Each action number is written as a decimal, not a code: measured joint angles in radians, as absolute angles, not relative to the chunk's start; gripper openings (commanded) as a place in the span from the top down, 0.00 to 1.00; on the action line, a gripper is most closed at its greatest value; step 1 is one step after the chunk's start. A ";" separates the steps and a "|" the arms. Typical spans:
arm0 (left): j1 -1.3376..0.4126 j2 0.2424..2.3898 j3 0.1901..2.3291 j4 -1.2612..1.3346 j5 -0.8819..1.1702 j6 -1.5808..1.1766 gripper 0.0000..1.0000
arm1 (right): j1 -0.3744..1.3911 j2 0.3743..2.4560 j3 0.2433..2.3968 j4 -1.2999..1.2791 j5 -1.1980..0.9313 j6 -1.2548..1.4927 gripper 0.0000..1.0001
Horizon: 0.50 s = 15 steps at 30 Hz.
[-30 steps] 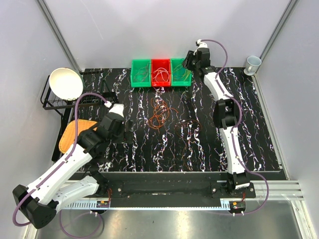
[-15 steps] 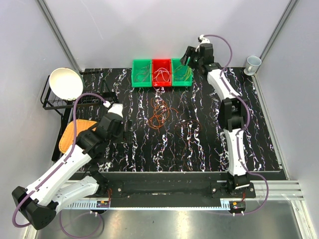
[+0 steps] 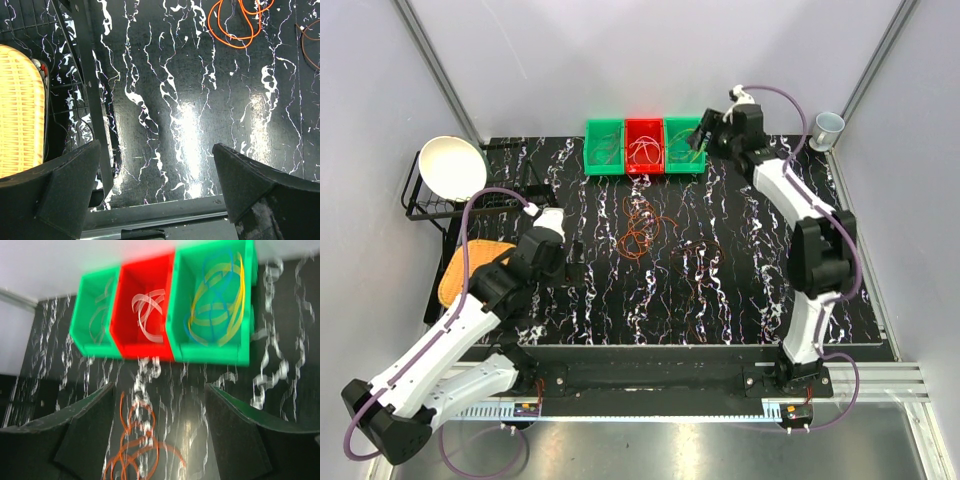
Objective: Untangle the cables
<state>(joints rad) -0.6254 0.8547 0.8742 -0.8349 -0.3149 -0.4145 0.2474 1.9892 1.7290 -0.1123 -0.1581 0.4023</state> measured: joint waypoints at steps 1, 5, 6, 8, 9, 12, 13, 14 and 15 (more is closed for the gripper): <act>-0.625 0.852 0.874 -0.835 -0.315 -0.414 0.03 | 0.249 1.948 1.665 -0.102 -0.158 0.409 0.23; -0.624 0.842 0.874 -0.835 -0.311 -0.414 0.03 | 0.251 1.791 1.464 -0.079 -0.142 0.422 0.22; -0.624 0.838 0.874 -0.834 -0.310 -0.414 0.03 | 0.252 1.745 1.411 -0.070 -0.134 0.424 0.22; -0.624 0.825 0.874 -0.834 -0.307 -0.414 0.03 | 0.252 1.657 1.313 -0.069 -0.116 0.430 0.23; -0.624 0.818 0.874 -0.833 -0.305 -0.414 0.03 | 0.252 1.617 1.269 -0.065 -0.109 0.437 0.23; -0.624 0.804 0.874 -0.831 -0.303 -0.414 0.03 | 0.252 1.529 1.160 -0.066 -0.097 0.457 0.23; -0.624 0.801 0.874 -0.830 -0.304 -0.414 0.03 | 0.252 1.505 1.123 -0.063 -0.096 0.463 0.23; -0.624 0.798 0.874 -0.829 -0.304 -0.414 0.03 | 0.252 1.486 1.088 -0.065 -0.094 0.471 0.24; -0.623 0.796 0.874 -0.829 -0.304 -0.415 0.03 | 0.252 1.467 1.049 -0.070 -0.091 0.479 0.24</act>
